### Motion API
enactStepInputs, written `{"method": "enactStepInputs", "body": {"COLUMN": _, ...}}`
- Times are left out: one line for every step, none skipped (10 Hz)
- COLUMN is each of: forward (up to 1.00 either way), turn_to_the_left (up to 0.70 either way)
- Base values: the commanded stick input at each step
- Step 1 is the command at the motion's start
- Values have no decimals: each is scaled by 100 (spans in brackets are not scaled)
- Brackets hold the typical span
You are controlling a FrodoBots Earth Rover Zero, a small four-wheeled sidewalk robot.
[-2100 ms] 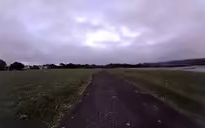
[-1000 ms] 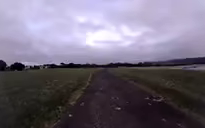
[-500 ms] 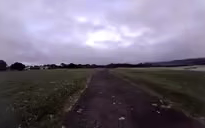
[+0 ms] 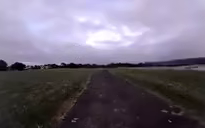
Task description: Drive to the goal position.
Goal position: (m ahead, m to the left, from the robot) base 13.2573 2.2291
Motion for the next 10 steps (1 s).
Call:
{"method": "enactStepInputs", "body": {"forward": 50, "turn_to_the_left": 0}}
{"method": "enactStepInputs", "body": {"forward": 50, "turn_to_the_left": 0}}
{"method": "enactStepInputs", "body": {"forward": 50, "turn_to_the_left": 0}}
{"method": "enactStepInputs", "body": {"forward": 50, "turn_to_the_left": 0}}
{"method": "enactStepInputs", "body": {"forward": 50, "turn_to_the_left": 0}}
{"method": "enactStepInputs", "body": {"forward": 50, "turn_to_the_left": 0}}
{"method": "enactStepInputs", "body": {"forward": 50, "turn_to_the_left": 0}}
{"method": "enactStepInputs", "body": {"forward": 50, "turn_to_the_left": 0}}
{"method": "enactStepInputs", "body": {"forward": 50, "turn_to_the_left": 0}}
{"method": "enactStepInputs", "body": {"forward": 50, "turn_to_the_left": 0}}
